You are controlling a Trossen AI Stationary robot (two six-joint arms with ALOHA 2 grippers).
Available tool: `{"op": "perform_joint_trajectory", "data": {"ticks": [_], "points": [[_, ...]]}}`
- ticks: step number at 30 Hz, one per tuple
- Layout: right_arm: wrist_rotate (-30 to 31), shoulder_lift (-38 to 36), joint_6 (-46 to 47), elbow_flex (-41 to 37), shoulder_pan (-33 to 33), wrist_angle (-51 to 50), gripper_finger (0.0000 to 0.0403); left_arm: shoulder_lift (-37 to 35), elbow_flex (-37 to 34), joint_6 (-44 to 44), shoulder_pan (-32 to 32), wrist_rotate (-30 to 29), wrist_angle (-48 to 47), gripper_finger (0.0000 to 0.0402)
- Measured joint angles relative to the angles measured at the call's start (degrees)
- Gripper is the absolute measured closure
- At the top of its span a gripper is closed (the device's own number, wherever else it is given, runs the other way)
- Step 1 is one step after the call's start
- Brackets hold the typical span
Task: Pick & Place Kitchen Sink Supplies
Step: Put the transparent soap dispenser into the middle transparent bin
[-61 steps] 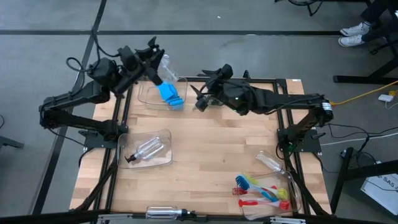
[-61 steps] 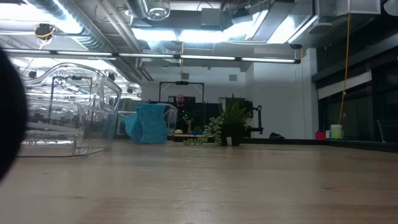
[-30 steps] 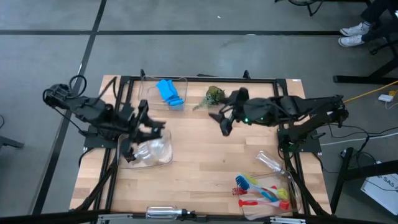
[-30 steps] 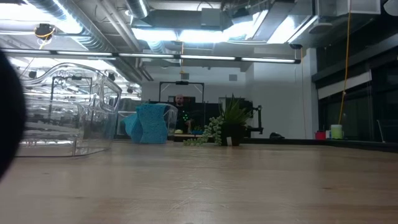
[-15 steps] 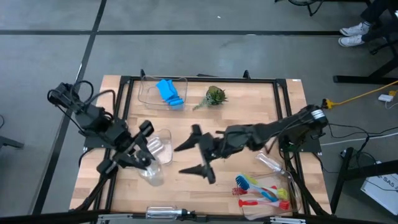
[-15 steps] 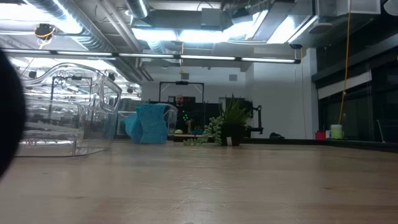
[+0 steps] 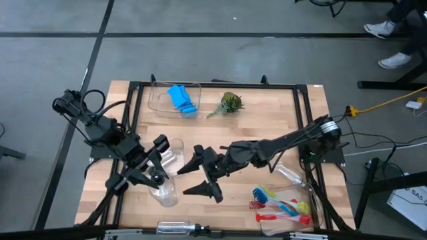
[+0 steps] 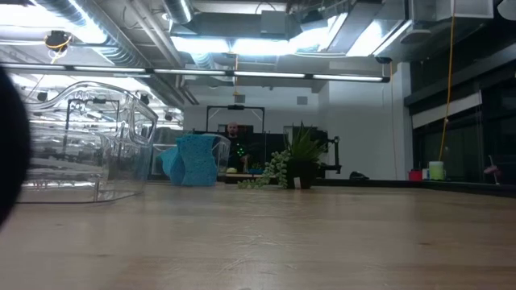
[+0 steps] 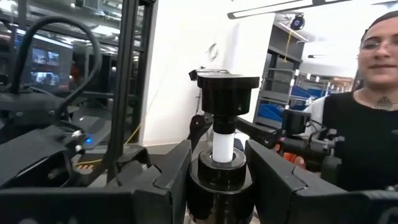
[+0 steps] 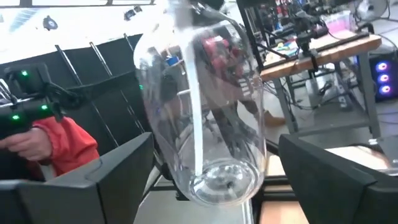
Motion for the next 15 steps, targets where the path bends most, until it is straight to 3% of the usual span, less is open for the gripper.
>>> {"op": "perform_joint_trajectory", "data": {"ticks": [8, 15], "points": [[-0.07, 1.02, 1.98, 0.0, -0.98, 0.6, 0.0061, 0.0, 0.0, -0.45, 0.16, -0.24, -0.21, 0.0272], [-3.12, 1.02, -4.09, 0.02, -1.27, 3.15, 0.0061, 0.02, 0.0, -2.92, 3.33, 0.57, -1.35, 0.0272]]}}
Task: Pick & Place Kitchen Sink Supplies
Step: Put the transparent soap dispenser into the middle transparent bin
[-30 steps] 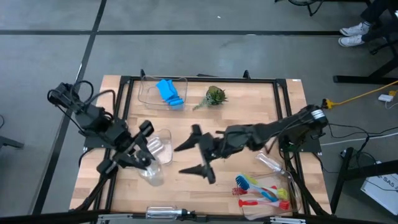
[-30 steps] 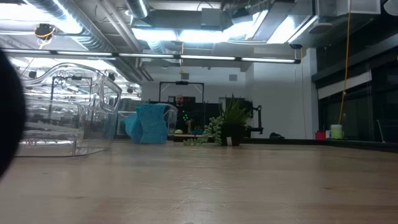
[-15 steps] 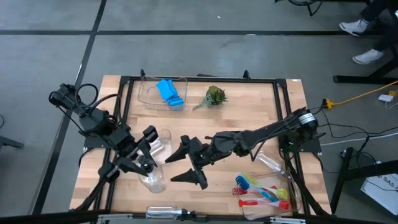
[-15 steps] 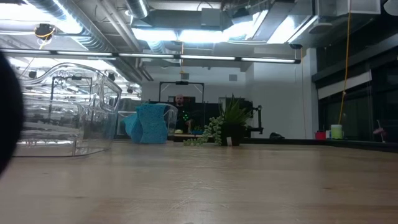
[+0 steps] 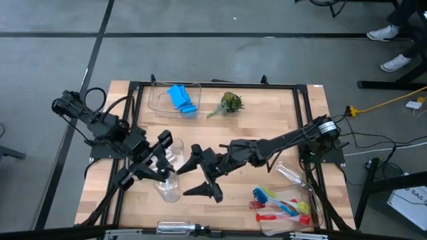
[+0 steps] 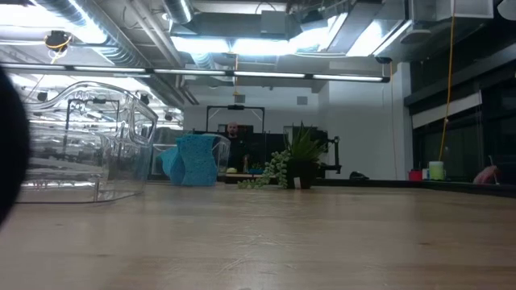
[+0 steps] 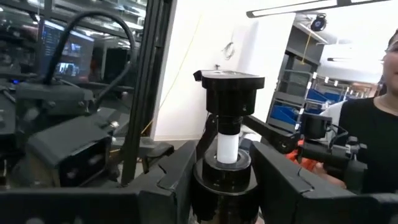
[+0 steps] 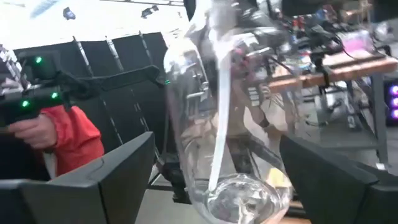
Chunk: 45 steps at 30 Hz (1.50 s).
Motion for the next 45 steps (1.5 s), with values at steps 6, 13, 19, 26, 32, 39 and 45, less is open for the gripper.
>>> {"op": "perform_joint_trajectory", "data": {"ticks": [6, 13, 19, 26, 32, 39, 45], "points": [[-0.81, -0.05, -6.18, 0.0, 0.21, 3.49, 0.0061, 0.0, 0.0, -1.45, 0.56, 0.42, 0.06, 0.0272], [-1.63, -0.04, -6.68, 0.0, 0.28, 3.51, 0.0061, 1.63, 0.0, -3.23, 1.15, 0.92, 3.09, 0.0272], [-1.6, -0.04, -7.58, -0.02, 0.17, 3.89, 0.0061, 4.5, 0.02, -5.55, 3.29, 6.06, 7.92, 0.0272], [-1.36, -0.04, -7.71, -0.02, 0.04, 3.6, 0.0061, 4.88, 0.0, -6.11, 4.62, 6.69, 9.3, 0.0272], [-1.61, -0.13, -7.4, 0.07, -0.57, 0.63, 0.0061, 5.1, -0.07, -6.0, 4.71, 6.35, 10.76, 0.0272], [-1.58, -0.11, -6.83, 0.07, -0.66, 0.3, 0.0061, 4.97, -0.07, -5.87, 4.16, 5.99, 11.27, 0.0272], [-1.44, -0.11, -1.65, 0.04, -0.91, 0.31, 0.0061, 4.59, -0.07, -5.89, 4.19, 5.77, 11.64, 0.0272]]}}
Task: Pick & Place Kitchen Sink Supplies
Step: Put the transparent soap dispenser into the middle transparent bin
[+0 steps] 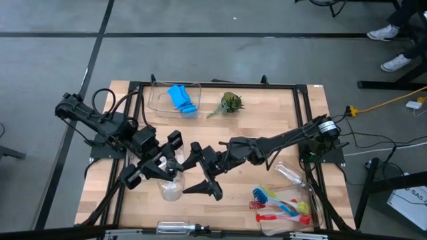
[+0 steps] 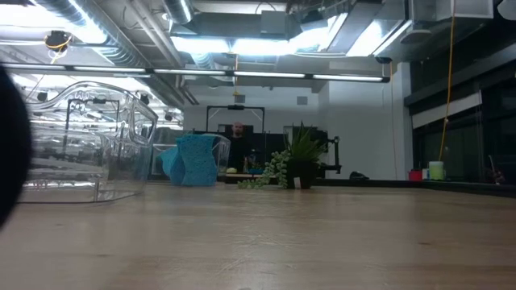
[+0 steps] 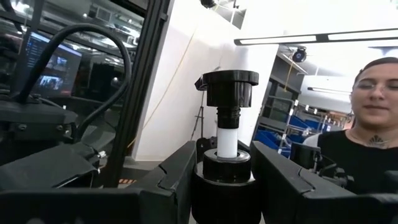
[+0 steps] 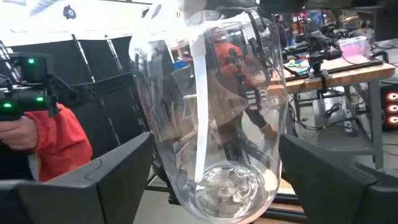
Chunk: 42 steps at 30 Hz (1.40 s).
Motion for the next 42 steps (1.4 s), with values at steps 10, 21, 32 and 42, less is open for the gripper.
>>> {"op": "perform_joint_trajectory", "data": {"ticks": [10, 21, 32, 42], "points": [[7.19, 0.04, -4.11, -0.07, 3.06, 2.14, 0.0042, 0.0, 0.07, -0.28, -0.07, -0.3, 0.02, 0.0272], [5.69, 0.1, -4.94, -0.07, 0.37, 2.85, 0.0007, -0.33, 0.13, -4.45, 0.04, 0.26, 0.07, 0.0272], [1.67, 0.11, -7.23, -0.07, -2.48, 6.81, 0.0006, 2.32, 0.13, -10.34, 3.77, 11.96, 4.4, 0.0272], [-6.78, 0.11, -5.49, -0.07, -2.35, 6.96, 0.0006, 4.85, 0.1, -16.6, 9.86, 22.9, 13.68, 0.0272]]}}
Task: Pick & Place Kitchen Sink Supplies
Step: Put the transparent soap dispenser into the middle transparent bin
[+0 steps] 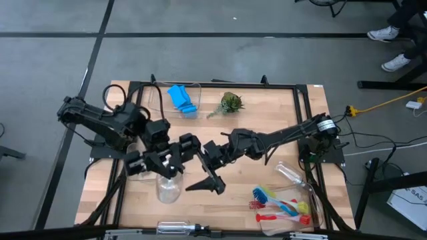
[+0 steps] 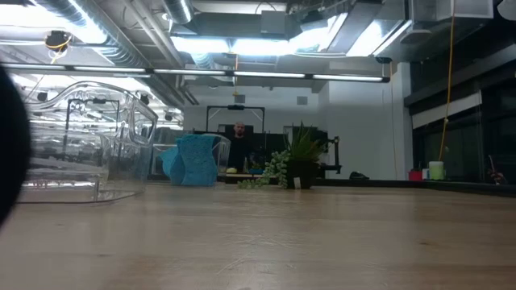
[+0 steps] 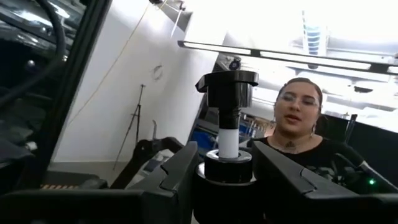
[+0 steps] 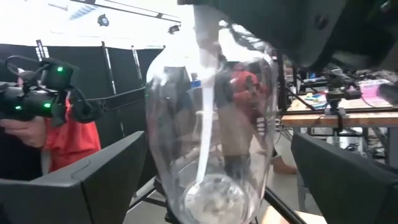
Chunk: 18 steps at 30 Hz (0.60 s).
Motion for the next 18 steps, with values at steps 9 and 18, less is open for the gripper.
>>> {"op": "perform_joint_trajectory", "data": {"ticks": [9, 18], "points": [[0.94, 0.0, 0.25, 0.0, -0.01, 0.14, 0.0006, -0.02, -0.01, -0.1, 4.41, 2.4, -0.13, 0.0272], [2.46, 0.0, 2.6, 0.0, 0.01, 0.3, 0.0006, -0.02, -0.01, -0.14, 6.28, 4.56, -0.32, 0.0272]]}}
